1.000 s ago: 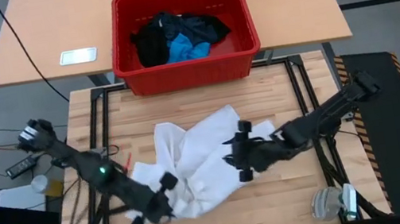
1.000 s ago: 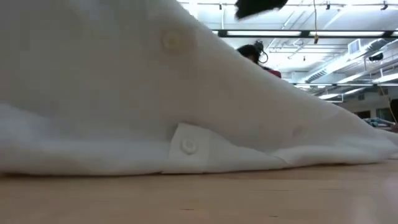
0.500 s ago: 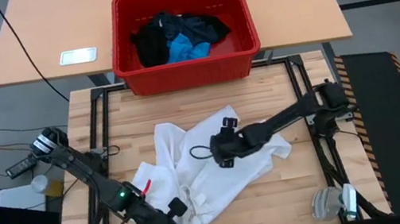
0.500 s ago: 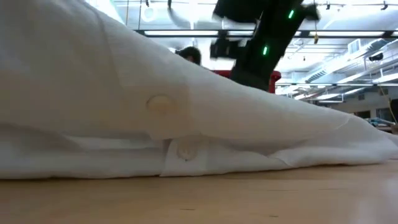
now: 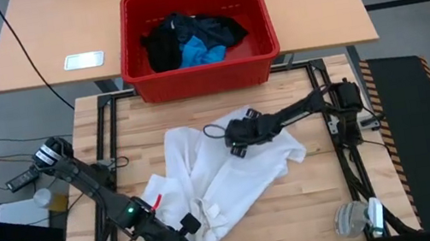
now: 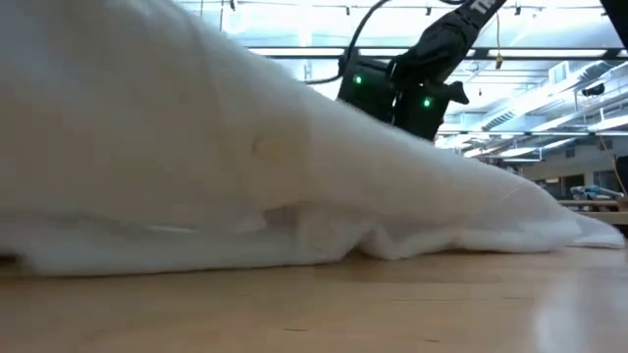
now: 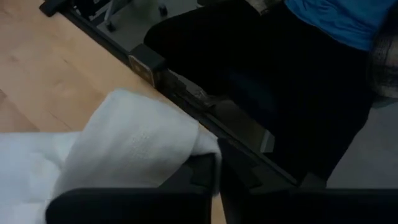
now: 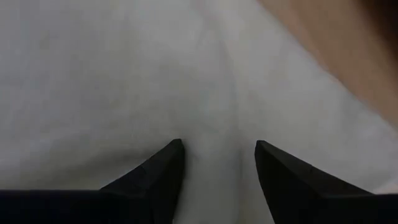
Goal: Fold laundry
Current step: Fold the white polo
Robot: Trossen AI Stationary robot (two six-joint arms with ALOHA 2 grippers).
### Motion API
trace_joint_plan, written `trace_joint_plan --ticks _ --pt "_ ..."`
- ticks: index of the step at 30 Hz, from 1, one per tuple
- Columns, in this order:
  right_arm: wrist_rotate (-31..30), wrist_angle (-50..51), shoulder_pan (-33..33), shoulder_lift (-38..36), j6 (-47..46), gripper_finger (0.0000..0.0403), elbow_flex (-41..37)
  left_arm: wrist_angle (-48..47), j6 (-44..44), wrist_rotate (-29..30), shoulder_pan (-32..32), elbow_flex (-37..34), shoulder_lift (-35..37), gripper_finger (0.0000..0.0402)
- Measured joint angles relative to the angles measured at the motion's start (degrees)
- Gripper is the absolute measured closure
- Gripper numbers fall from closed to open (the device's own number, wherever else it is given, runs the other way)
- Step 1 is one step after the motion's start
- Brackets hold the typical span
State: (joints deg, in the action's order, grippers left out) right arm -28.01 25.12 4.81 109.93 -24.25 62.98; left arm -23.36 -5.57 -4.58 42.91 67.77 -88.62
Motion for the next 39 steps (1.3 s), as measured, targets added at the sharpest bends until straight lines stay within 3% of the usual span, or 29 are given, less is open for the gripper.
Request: trace_joint_plan --ticks 6,17,25,28,32,39 --pt "-3.25 5.25 4.92 -0.34 -2.5 0.0198 -0.02 0.51 -1.08 -0.33 0.09 0.0 0.02 0.0386" --pt "1.56 6.26 13.18 -1.36 0.4 0.0211 -0.04 0.41 -0.3 -4.54 1.46 0.0 0.04 0.0386" --pt "0.63 9.09 11.95 -9.0 0.93 0.0215 -0.15 0.07 1.46 -0.57 1.62 0.0 0.07 0.0377" --pt "0.83 10.72 10.26 -14.23 0.59 0.0215 -0.11 0.42 0.48 2.08 1.62 0.0 0.07 0.0347" --pt "10.01 10.42 7.18 -19.42 0.72 0.0215 -0.01 1.17 0.42 5.1 0.97 0.0 0.07 0.028" --pt "15.51 8.37 -2.13 -17.8 0.37 0.0215 -0.84 -1.36 7.06 5.15 -0.83 0.0 0.09 0.0161"
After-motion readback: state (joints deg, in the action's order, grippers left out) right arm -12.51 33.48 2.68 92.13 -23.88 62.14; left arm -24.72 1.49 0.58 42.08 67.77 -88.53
